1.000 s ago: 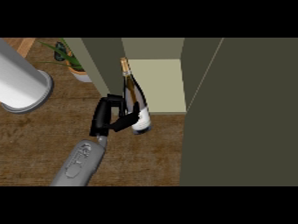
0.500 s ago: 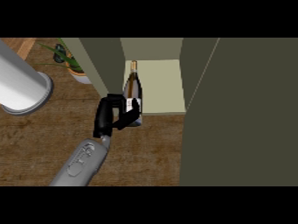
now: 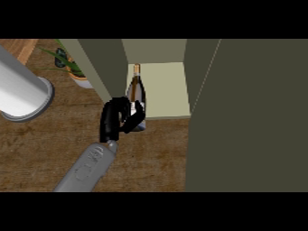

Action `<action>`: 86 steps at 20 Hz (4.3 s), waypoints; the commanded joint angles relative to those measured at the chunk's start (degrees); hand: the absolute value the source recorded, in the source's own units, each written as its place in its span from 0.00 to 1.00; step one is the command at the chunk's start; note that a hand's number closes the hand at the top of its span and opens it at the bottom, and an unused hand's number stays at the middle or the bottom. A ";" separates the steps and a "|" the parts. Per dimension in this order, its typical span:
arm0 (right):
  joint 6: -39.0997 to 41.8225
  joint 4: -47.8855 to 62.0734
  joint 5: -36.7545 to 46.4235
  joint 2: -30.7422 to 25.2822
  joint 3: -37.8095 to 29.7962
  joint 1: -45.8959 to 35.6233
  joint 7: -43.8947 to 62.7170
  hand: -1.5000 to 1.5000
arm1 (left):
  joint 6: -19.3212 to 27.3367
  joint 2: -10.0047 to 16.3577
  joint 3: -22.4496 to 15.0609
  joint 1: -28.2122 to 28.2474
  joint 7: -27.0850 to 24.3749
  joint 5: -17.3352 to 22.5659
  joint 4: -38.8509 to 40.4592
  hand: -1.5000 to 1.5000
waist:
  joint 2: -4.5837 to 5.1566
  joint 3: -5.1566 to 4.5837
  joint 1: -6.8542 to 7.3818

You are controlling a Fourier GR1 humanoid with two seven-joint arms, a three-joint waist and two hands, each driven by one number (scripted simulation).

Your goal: Pick up the wine, place it into the cabinet and close the cabinet

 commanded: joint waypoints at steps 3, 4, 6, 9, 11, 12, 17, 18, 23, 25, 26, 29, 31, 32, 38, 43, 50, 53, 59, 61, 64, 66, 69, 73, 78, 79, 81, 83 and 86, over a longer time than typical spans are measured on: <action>0.79 -2.96 -4.85 -0.09 -0.67 1.66 0.27 0.00 | -3.33 -3.26 1.42 -10.90 4.52 0.60 10.93 1.00 | 1.95 -0.93 -2.43; 0.26 -4.38 -5.80 -0.29 -0.63 1.64 1.74 0.00 | -2.28 -3.26 0.69 -10.99 5.29 0.03 10.55 1.00 | 1.89 -0.95 -2.28; 1.46 -4.40 -4.32 -0.15 0.49 3.20 0.15 0.00 | -1.15 -3.26 -0.92 -9.40 5.56 -0.36 10.87 1.00 | 1.85 -0.95 -3.04; 0.86 -4.58 -5.87 -0.25 0.12 2.10 1.14 0.00 | 0.28 -2.47 1.48 -9.17 5.18 -0.33 12.18 1.00 | 2.26 -1.01 -3.48; 0.27 -4.68 -3.22 0.61 2.19 2.16 1.40 0.00 | 1.68 -3.27 1.12 -9.66 5.14 0.30 11.52 1.00 | 2.14 -1.06 -3.24; 1.41 -3.86 -5.85 -0.67 -0.13 1.75 0.73 0.00 | 1.49 -2.33 2.98 -10.08 4.62 0.56 11.83 1.00 | 2.37 -1.03 -3.50; 1.17 -2.70 -5.12 0.26 0.52 1.58 -0.11 0.00 | 1.23 -1.62 3.69 -11.12 3.95 1.49 10.81 1.00 | 2.45 -1.04 -3.80; 1.46 -3.38 -5.77 -0.10 1.44 2.29 0.96 0.00 | 2.01 -1.42 4.38 -11.63 5.24 1.75 10.56 1.00 | 2.45 -1.05 -4.01; 2.44 -2.48 -5.22 -0.54 0.59 2.39 -0.68 0.00 | 4.93 -2.66 5.87 -12.72 5.27 3.02 9.25 1.00 | 2.45 -1.03 -4.45; 1.44 -1.45 -4.73 -0.14 0.66 0.11 -0.03 0.00 | 5.76 -1.31 4.06 -12.70 2.64 0.44 10.92 1.00 | 2.73 -1.06 -3.75; 3.06 -1.63 -5.27 -1.00 0.78 2.24 -0.57 0.00 | 7.42 -1.36 2.99 -14.17 4.88 -1.39 11.74 1.00 | 2.45 -0.92 -4.64; 2.58 -0.67 -4.80 -0.45 0.28 0.52 -1.30 0.00 | 7.47 0.65 0.51 -15.29 5.27 -4.49 12.72 1.00 | 2.53 -0.89 -4.39; 2.63 -2.14 -5.74 -0.28 1.62 0.93 -0.53 0.00 | 8.37 -0.27 -1.86 -15.42 6.69 -6.55 13.38 1.00 | 2.47 -0.89 -4.88; 2.71 -1.26 -5.69 -0.45 1.20 -0.09 -0.72 0.00 | 7.68 1.20 -1.82 -16.29 7.03 -6.92 13.10 1.00 | 2.67 -0.88 -4.94; 4.08 -0.91 -5.95 -0.81 -0.21 1.28 -2.73 0.00 | 8.87 -1.06 -3.58 -20.77 11.17 -9.52 17.48 1.00 | 2.42 -0.88 -5.09; 4.51 -1.71 -8.38 -1.82 -1.48 1.78 -1.73 0.00 | 8.56 -3.39 -1.28 -28.79 11.01 -5.08 25.25 1.00 | 2.98 -1.00 -5.74; 4.11 -2.87 -9.36 -1.85 -1.54 1.92 -0.66 0.00 | 8.49 -3.43 -3.55 -34.01 13.85 -4.11 35.64 1.00 | 2.83 -0.97 -5.10; 6.76 0.72 -8.59 -2.86 -2.53 1.19 -3.28 0.00 | 12.77 -3.43 -4.92 -35.16 15.23 -5.17 38.80 1.00 | 3.21 -0.89 -6.43; 4.95 -1.52 -8.68 -2.48 -1.15 0.12 -0.92 0.00 | 14.01 -3.43 -5.11 -37.30 14.40 -5.48 42.70 0.00 | 3.54 -1.01 -6.48; 5.19 -1.22 -10.38 -3.36 -3.26 -1.26 -1.34 0.00 | 12.48 -3.43 -5.34 -38.69 14.93 -6.02 45.01 0.00 | 3.70 -0.97 -6.34; 6.01 1.00 -7.65 -2.13 -0.61 -0.77 -2.55 0.00 | 12.64 -3.43 -5.46 -38.21 14.55 -6.03 46.40 0.00 | 3.56 -0.98 -5.68; 6.67 -0.38 -9.34 -3.51 -1.23 0.71 -1.48 0.00 | 12.22 -3.43 -5.36 -38.90 15.42 -5.81 47.01 0.00 | 3.51 -0.98 -6.30; 4.42 -1.55 -8.65 -2.24 -0.62 -0.07 -0.72 0.00 | 11.89 -3.43 -5.41 -37.17 14.77 -5.08 45.74 0.00 | 3.33 -1.04 -5.96; 5.11 -1.55 -8.87 -2.17 0.57 0.71 -1.34 0.00 | 14.60 -3.43 -2.77 -36.31 9.91 -2.90 43.28 0.00 | 3.59 -1.13 -5.99; 4.63 -1.06 -8.25 -2.73 -0.29 0.33 -0.89 0.00 | 11.95 -3.43 0.96 -35.40 3.89 1.83 38.41 0.00 | 3.25 -1.12 -5.16; 3.77 -3.79 -8.71 -2.51 0.72 2.03 0.44 0.00 | 11.66 -3.43 1.45 -32.59 0.81 2.71 37.12 0.00 | 2.92 -1.16 -4.58; 4.13 -5.40 -10.96 -3.74 -1.20 3.89 0.67 0.00 | 12.00 -3.43 3.14 -33.93 -1.96 3.49 36.31 0.00 | 2.40 -1.09 -3.43; 4.53 -2.86 -9.04 -2.64 0.08 2.46 -1.26 0.00 | 12.20 -3.43 3.53 -33.17 -3.63 5.58 35.34 0.00 | 2.69 -1.07 -4.13; 2.40 -7.26 -9.04 -3.30 1.49 3.22 2.28 0.00 | 13.57 -3.43 4.57 -31.43 -7.95 8.21 31.92 0.00 | 2.35 -1.15 -3.52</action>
